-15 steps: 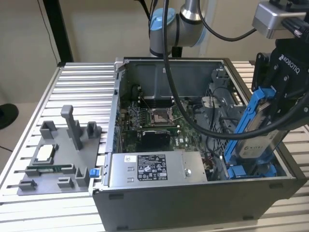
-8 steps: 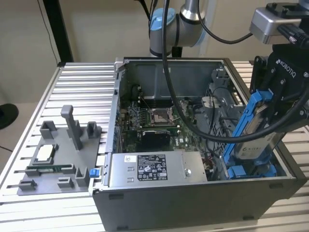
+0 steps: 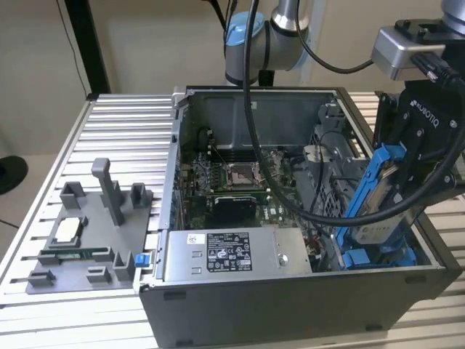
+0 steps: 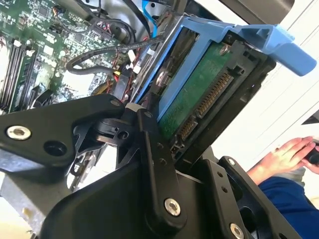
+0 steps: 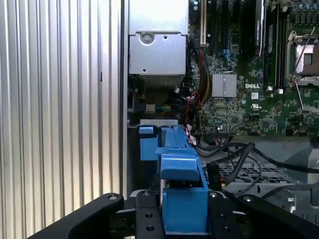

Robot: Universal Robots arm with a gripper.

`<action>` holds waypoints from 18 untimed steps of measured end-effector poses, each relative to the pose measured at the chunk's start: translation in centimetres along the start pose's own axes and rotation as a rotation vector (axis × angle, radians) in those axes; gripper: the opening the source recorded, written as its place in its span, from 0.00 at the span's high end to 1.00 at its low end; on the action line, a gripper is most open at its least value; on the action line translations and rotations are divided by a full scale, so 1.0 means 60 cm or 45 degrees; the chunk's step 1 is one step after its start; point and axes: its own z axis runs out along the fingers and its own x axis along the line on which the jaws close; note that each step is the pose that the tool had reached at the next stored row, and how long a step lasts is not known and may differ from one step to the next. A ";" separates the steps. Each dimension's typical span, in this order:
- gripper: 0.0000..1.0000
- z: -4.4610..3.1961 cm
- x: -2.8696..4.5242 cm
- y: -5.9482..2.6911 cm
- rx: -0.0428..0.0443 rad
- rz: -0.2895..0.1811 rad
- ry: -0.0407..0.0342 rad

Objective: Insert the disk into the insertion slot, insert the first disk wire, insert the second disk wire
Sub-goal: 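Insert the disk into the insertion slot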

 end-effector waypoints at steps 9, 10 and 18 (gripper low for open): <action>1.00 0.027 -0.001 -0.001 0.000 0.000 0.0001; 1.00 0.030 -0.001 -0.001 0.000 0.000 0.0000; 1.00 0.041 -0.001 -0.002 0.000 0.000 0.0002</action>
